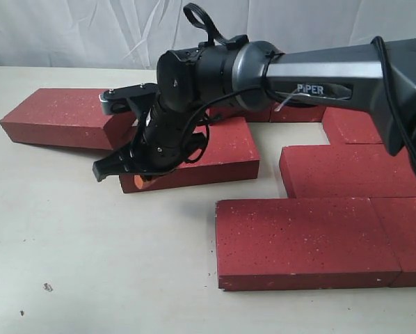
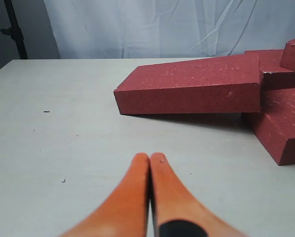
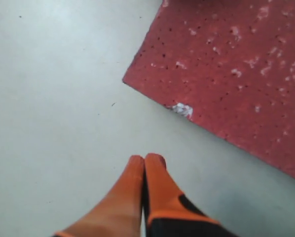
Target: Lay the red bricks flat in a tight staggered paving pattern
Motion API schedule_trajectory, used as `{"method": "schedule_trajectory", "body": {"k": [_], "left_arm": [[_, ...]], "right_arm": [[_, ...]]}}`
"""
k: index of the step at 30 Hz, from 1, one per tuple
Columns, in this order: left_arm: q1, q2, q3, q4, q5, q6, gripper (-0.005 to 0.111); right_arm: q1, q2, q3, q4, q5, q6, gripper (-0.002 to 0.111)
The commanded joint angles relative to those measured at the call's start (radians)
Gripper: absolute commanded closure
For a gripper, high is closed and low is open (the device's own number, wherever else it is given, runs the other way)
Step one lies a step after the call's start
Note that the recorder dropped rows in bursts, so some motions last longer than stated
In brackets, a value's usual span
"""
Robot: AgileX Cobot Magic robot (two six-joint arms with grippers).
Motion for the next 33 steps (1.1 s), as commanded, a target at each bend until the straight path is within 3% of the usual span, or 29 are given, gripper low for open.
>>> {"method": "schedule_trajectory", "body": {"k": [1, 9, 13, 23, 29, 33], "left_arm": [[0.001, -0.006, 0.004, -0.006, -0.012, 0.001, 0.107], [0.001, -0.006, 0.004, -0.006, -0.012, 0.001, 0.107], [0.001, -0.006, 0.004, -0.006, -0.012, 0.001, 0.107], [0.001, -0.006, 0.004, -0.006, -0.012, 0.001, 0.107], [0.001, -0.006, 0.004, -0.006, -0.033, 0.001, 0.107], [0.001, -0.006, 0.004, -0.068, -0.123, 0.001, 0.107]], "right_arm": [[-0.005, -0.012, 0.004, 0.062, 0.012, -0.012, 0.109], [-0.066, -0.017, 0.004, 0.152, 0.021, -0.064, 0.109], [-0.171, -0.031, 0.004, 0.153, 0.102, -0.179, 0.109], [-0.45, -0.099, 0.011, 0.183, 0.161, -0.194, 0.109], [-0.485, -0.099, 0.017, 0.175, 0.176, -0.194, 0.109], [-0.485, -0.099, 0.017, 0.175, 0.17, -0.207, 0.109]]}}
